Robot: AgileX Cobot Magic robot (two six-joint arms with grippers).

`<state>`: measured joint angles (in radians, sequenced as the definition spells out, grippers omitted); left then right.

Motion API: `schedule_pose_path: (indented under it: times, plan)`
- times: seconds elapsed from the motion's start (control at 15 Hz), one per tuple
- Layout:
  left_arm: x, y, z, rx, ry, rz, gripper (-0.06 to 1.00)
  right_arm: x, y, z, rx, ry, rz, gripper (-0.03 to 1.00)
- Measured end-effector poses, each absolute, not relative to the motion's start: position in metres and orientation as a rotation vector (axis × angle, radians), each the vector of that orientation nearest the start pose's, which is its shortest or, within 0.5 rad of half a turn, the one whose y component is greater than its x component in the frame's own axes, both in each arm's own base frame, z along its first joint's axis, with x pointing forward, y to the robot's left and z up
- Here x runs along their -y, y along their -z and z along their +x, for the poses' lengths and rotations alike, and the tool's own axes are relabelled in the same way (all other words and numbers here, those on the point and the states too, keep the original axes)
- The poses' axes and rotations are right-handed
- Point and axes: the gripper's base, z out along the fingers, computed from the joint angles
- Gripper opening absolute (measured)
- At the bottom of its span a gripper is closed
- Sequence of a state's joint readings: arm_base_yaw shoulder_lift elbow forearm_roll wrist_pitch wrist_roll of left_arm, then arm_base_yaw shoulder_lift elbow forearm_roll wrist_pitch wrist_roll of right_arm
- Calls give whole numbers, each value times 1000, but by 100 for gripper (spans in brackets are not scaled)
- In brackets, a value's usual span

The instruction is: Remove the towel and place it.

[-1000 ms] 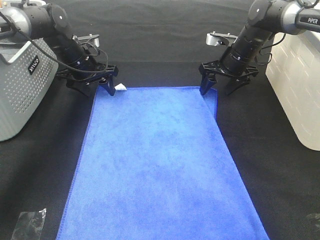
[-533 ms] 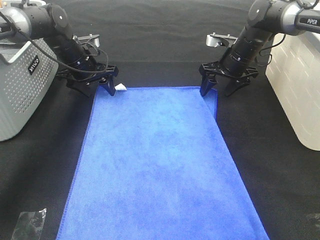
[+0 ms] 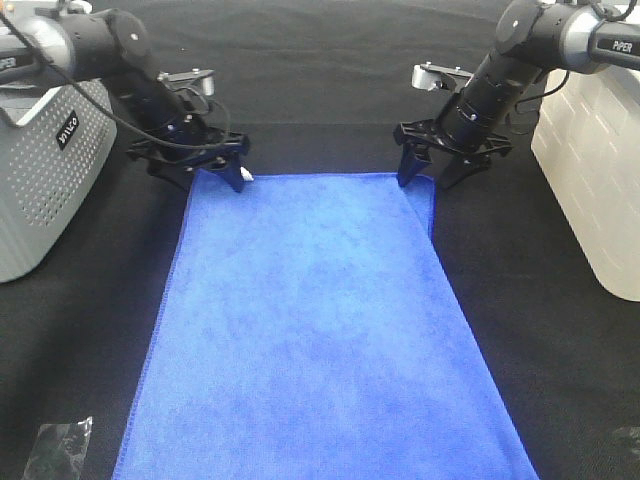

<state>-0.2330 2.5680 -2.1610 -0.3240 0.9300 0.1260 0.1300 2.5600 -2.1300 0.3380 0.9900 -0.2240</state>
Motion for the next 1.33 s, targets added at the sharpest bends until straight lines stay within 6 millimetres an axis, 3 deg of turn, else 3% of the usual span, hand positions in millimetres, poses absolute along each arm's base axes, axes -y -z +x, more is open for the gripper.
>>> schedule_pose_path:
  times: [0.2, 0.53, 0.73, 0.8, 0.87, 1.2, 1.33]
  plan:
    - [172, -103, 508, -2757, 472, 331, 70, -99, -95, 517, -2820, -535, -258, 64]
    - [175, -101, 508, -2754, 453, 349, 57, -97, -89, 518, -2815, -492, -295, 33]
    - [172, -98, 508, -2757, 413, 372, 17, -95, -88, 519, -2814, -455, -310, 5]
    - [172, -98, 508, -2756, 412, 379, 6, -95, -88, 519, -2813, -455, -310, 3]
    - [172, -98, 508, -2753, 410, 390, 3, -95, -88, 519, -2810, -453, -324, 3]
    - [173, -98, 508, -2748, 371, 435, 2, -91, -97, 525, -2720, -311, -470, 3]
    - [174, -98, 508, -2740, 345, 455, 2, -88, -113, 530, -2646, -205, -530, 3]
